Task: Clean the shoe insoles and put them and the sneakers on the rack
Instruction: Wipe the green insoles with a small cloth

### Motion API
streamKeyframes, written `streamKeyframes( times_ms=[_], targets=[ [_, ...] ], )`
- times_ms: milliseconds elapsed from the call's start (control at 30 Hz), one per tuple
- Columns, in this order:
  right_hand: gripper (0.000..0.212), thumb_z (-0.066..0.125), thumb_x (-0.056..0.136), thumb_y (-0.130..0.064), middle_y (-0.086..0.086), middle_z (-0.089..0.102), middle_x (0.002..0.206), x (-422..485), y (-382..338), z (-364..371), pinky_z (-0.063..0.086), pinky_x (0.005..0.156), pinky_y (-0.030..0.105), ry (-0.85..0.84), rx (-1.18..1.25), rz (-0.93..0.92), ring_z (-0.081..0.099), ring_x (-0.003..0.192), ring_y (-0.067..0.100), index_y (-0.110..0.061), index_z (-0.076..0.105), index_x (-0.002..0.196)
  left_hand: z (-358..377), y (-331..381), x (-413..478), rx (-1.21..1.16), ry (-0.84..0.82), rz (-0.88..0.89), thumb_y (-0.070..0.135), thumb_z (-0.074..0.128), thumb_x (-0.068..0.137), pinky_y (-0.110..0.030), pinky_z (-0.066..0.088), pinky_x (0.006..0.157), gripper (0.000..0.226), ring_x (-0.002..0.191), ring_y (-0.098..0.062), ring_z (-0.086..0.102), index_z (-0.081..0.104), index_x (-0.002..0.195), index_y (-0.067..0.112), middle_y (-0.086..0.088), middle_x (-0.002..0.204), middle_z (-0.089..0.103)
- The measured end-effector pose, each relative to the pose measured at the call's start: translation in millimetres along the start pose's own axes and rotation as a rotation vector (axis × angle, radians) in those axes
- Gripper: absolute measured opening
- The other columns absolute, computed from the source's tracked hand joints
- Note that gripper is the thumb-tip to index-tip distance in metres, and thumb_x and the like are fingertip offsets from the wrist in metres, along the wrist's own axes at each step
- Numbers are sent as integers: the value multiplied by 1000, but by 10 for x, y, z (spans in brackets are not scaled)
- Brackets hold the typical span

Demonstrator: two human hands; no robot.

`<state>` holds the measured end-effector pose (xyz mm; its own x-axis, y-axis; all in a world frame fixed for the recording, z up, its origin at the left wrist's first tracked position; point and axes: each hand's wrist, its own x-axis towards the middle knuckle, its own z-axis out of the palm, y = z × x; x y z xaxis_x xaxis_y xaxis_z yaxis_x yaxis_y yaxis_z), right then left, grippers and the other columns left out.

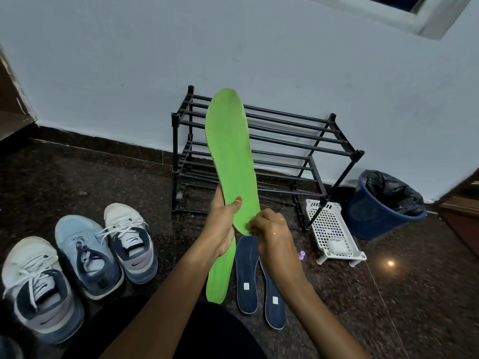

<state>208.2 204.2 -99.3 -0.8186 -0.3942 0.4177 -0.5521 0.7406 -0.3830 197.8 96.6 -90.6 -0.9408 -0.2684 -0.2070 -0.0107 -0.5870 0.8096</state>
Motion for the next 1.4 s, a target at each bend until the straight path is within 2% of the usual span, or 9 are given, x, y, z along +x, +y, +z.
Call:
streamKeyframes(
  times_ms=[100,233,367,533,700,900,1100,1333,1400],
  targets=[
    [28,58,64,26,9,58,75,-21,-7,7,38,57,22,-26,17,-10,50,71,21,-1,65,71,0,0,7,6,2,-6,-8,38,96,-45,44,99,45,117,-29,54,43,134,17,-8,123,57],
    [25,63,61,24,9,56,74,27,33,-61,47,47,38,4,-32,11,51,69,23,0,63,68,10,7,-8,-2,-18,-4,-8,39,95,-40,47,93,48,113,-26,55,41,137,16,-6,121,57],
    [30,60,56,27,9,55,71,4,22,-37,42,49,30,26,-51,2,46,67,20,-1,61,65,16,-7,-9,3,-10,2,-9,38,95,-34,51,82,47,107,-25,56,43,135,16,-7,120,58],
    [31,53,64,25,8,57,76,-21,-15,31,35,59,20,-26,38,-3,46,72,17,-2,65,72,17,-6,7,-7,4,-7,-9,38,95,-40,47,92,45,109,-26,56,44,132,17,-8,119,58],
    [27,61,60,25,9,56,74,41,34,-71,47,48,37,8,-31,6,50,69,23,0,63,68,22,6,-10,-34,-11,-3,-9,38,95,-37,49,86,47,110,-26,56,42,134,16,-7,119,57],
    [35,57,56,29,7,56,75,-15,-20,32,41,54,27,-13,-6,-10,47,72,18,-2,64,70,2,-18,18,-5,15,0,-8,38,95,-44,46,96,45,114,-30,55,45,132,17,-8,121,58],
    [33,55,58,29,9,56,75,27,5,-4,47,51,38,-19,2,7,51,71,24,-1,64,71,4,10,16,-19,15,0,-9,38,95,-45,45,98,47,113,-28,55,43,134,16,-7,119,58],
    [32,57,59,29,10,57,74,12,-9,46,44,54,30,40,2,32,52,70,24,0,65,71,9,-4,14,-2,29,-4,-8,39,95,-46,44,99,46,115,-30,54,44,134,16,-8,122,58],
    [32,54,62,26,10,58,76,-20,-63,87,35,59,19,12,39,39,49,72,20,-2,66,73,9,-7,20,-1,36,-4,-8,39,95,-46,44,99,44,115,-29,55,45,131,17,-10,124,57]
  ],
)
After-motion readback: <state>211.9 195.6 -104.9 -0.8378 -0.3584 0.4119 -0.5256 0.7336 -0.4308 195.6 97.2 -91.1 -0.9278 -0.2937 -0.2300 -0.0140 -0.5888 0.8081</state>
